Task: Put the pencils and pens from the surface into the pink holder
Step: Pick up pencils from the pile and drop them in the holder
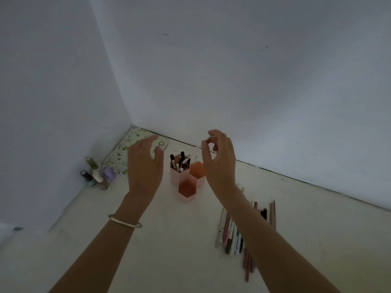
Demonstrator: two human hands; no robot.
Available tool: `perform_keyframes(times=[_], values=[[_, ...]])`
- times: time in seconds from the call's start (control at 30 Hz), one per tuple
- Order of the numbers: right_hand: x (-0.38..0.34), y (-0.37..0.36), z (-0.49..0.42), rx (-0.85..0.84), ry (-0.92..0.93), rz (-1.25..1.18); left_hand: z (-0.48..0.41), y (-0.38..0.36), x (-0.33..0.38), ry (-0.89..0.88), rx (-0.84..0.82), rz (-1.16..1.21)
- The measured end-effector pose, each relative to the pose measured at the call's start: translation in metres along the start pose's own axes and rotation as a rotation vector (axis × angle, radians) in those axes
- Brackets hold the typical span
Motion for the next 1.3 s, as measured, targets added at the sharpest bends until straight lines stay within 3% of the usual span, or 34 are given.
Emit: perform_keyframes(times=[0.23,0.37,0.5,0.6,0.73,1.0,1.3], values=[[0.011,-0.029,0.027,-0.294,0.168,0.304,0.006,0.019,0.019,0.028,0.046,0.165],[0.016,0.011,0.017,-0.074,0.026,0.209,0.027,0.016,0.066,-0.138,0.008,0.262],[0.024,0.068,0.001,0.12,-0.079,0.187,0.07,-0.039,0.107,-0.201,-0.319,0.173],[0.033,0.102,0.004,0.189,-0.163,0.185,0.109,-0.1,0.102,-0.129,-0.632,-0.031],[0.047,0.14,0.025,0.203,-0.203,0.22,0.141,-0.147,0.082,-0.006,-0.856,-0.272],[0.077,0.166,0.063,0.206,-0.305,0.256,0.151,-0.164,0.084,0.01,-0.829,-0.421],[0.089,0.146,0.08,0.038,-0.413,0.226,0.146,-0.166,0.09,-0.062,-0.837,-0.534]])
Point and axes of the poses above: each hand's wrist, its own z-axis away from the middle knuckle, its own y-axis out of the back of the hand, x = y × z, the point moved 5 cm from there along -z, towards the middle knuckle, and after that the axes turned 12 degrees about -z, right-handed, at the moved point
